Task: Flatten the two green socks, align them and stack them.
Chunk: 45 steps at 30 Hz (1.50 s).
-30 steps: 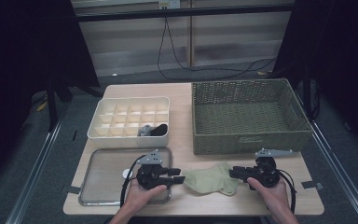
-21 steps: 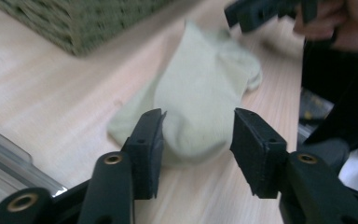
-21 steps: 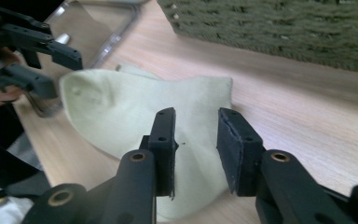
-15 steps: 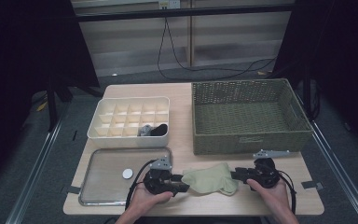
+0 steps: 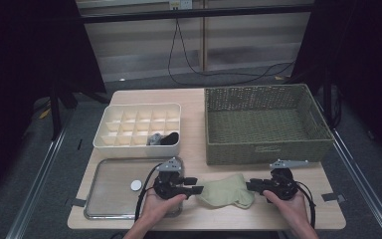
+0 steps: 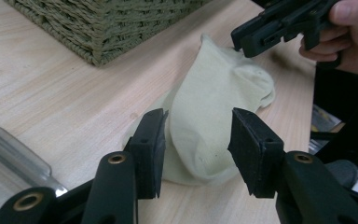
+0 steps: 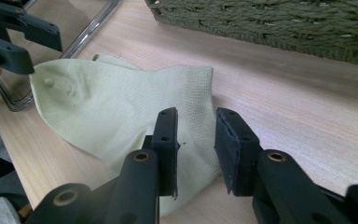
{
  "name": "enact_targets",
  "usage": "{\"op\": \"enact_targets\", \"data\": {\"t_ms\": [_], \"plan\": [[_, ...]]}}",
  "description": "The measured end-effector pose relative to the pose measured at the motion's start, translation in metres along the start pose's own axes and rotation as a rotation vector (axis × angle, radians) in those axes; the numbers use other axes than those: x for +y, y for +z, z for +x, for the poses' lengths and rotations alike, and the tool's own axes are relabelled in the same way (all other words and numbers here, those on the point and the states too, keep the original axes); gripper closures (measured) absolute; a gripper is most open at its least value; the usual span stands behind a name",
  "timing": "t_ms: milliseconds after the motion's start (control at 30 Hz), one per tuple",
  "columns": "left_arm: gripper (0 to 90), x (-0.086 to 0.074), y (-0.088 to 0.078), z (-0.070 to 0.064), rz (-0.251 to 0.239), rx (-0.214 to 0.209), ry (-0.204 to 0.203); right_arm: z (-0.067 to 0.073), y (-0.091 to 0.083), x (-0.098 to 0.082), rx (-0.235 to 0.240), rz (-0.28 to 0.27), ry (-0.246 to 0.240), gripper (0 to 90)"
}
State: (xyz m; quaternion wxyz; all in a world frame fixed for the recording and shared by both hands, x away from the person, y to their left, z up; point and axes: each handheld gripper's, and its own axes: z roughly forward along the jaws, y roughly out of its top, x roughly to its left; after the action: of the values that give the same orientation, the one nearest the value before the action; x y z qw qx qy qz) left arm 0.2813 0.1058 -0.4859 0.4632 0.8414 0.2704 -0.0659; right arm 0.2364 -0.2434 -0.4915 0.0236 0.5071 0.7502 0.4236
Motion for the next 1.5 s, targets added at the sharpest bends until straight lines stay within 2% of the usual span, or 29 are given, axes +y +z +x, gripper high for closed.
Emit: {"op": "enact_targets", "data": {"t_ms": [67,300,467,567,667,800,933,1000,1067,1133,1167,1200,1233,1333,1500], "plan": [[55.4,-0.002,0.003,-0.001,0.030,0.023,0.018,-0.001,0.000,0.000,-0.007,0.003,-0.001,70.0],[52.0,-0.010,0.001,-0.002,0.065,0.017,0.032,-0.004,-0.001,-0.001,-0.014,-0.001,0.000,67.7],[61.2,-0.013,0.003,-0.003,0.077,0.038,0.049,-0.005,0.001,-0.001,-0.024,0.009,-0.009,66.6],[64.4,-0.014,0.004,-0.002,0.084,0.044,0.054,-0.004,0.004,-0.001,-0.059,0.031,-0.022,62.8],[73.9,-0.014,0.004,-0.004,0.093,0.034,0.078,-0.002,0.009,-0.002,-0.066,0.049,-0.034,67.2],[86.4,-0.013,0.002,-0.004,0.070,0.018,0.063,0.000,0.010,-0.001,-0.073,0.042,-0.045,78.8],[88.8,-0.010,-0.003,-0.002,0.036,0.012,0.048,0.001,0.005,0.000,-0.060,0.010,-0.026,81.7],[89.0,-0.009,-0.006,0.000,0.011,-0.024,0.019,0.001,0.001,0.000,-0.043,-0.017,-0.009,83.6],[89.0,-0.007,-0.007,-0.001,0.004,-0.018,0.023,0.000,0.000,0.001,-0.026,-0.029,0.006,84.0],[89.0,-0.005,-0.009,-0.001,0.013,-0.002,0.046,0.000,-0.003,0.002,-0.011,-0.047,0.030,84.5],[89.0,-0.004,-0.010,-0.001,0.003,-0.004,0.035,0.001,-0.004,0.002,-0.007,-0.051,0.031,84.6],[89.0,-0.003,-0.011,0.001,-0.007,-0.025,0.026,0.002,-0.005,0.003,-0.011,-0.052,0.032,84.7],[89.0,-0.001,-0.013,0.000,-0.003,-0.011,0.044,0.003,-0.008,0.004,-0.006,-0.061,0.037,84.7],[89.0,0.003,-0.018,0.001,-0.018,-0.016,0.054,0.007,-0.014,0.005,0.010,-0.084,0.040,84.7],[89.0,0.007,-0.026,0.005,-0.019,-0.014,0.066,0.016,-0.017,0.002,0.029,-0.078,0.047,85.0]]}}
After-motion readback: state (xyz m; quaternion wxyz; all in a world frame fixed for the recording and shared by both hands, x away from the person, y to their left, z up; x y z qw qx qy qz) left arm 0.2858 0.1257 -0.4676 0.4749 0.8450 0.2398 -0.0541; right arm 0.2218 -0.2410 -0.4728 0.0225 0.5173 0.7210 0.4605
